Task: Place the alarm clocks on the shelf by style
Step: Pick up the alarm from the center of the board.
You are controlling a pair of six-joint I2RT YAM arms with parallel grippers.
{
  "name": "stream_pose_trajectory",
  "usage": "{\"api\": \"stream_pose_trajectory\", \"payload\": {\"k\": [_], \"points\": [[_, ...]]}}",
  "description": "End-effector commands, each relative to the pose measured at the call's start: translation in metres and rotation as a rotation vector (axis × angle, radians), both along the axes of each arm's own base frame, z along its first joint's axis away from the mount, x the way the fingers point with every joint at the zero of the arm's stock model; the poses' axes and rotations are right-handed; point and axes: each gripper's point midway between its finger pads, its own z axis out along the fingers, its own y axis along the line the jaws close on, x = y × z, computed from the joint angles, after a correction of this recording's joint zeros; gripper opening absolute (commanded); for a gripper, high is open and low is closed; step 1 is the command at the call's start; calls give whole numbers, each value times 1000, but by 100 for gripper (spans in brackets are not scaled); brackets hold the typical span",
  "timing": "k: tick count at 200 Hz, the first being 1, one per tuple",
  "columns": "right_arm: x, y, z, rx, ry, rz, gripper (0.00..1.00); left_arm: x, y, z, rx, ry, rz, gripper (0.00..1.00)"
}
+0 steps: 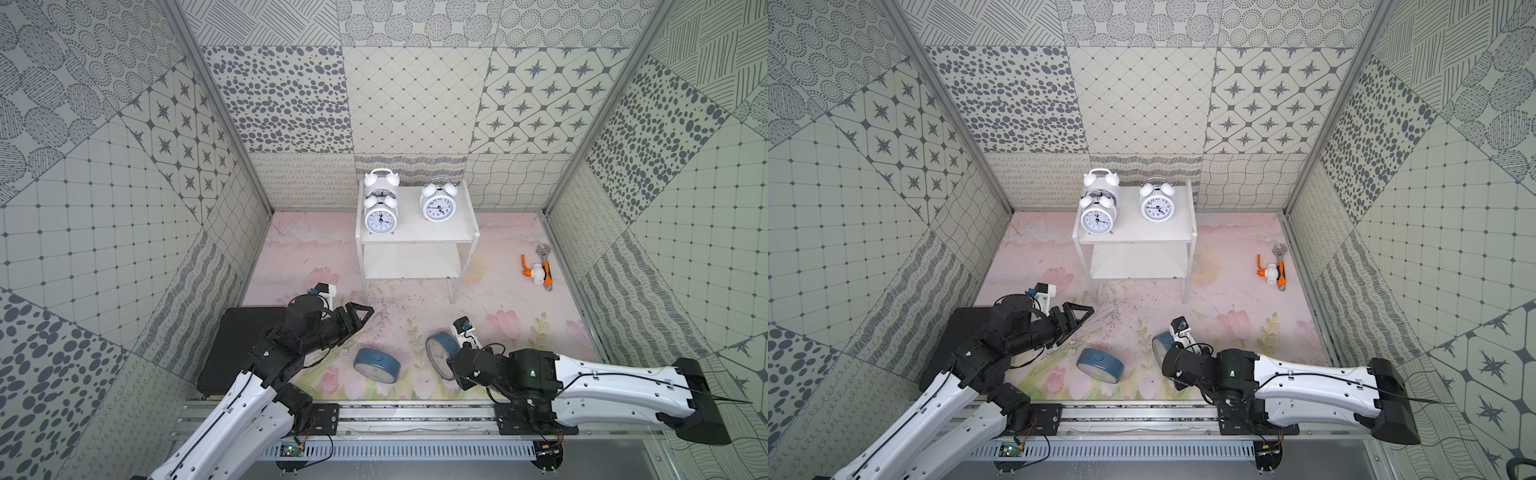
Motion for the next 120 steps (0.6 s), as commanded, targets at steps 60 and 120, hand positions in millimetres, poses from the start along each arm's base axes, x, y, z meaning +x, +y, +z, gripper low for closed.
{"api": "stream_pose_trajectory", "payload": {"k": [60,120], "points": [[9,6,44,117,-60,-14,29,0,-5,21,-30,-100,-50,76],[9,36,155,493,-90,114,30,-14,-38,80,-256,-264,-248,83]]}}
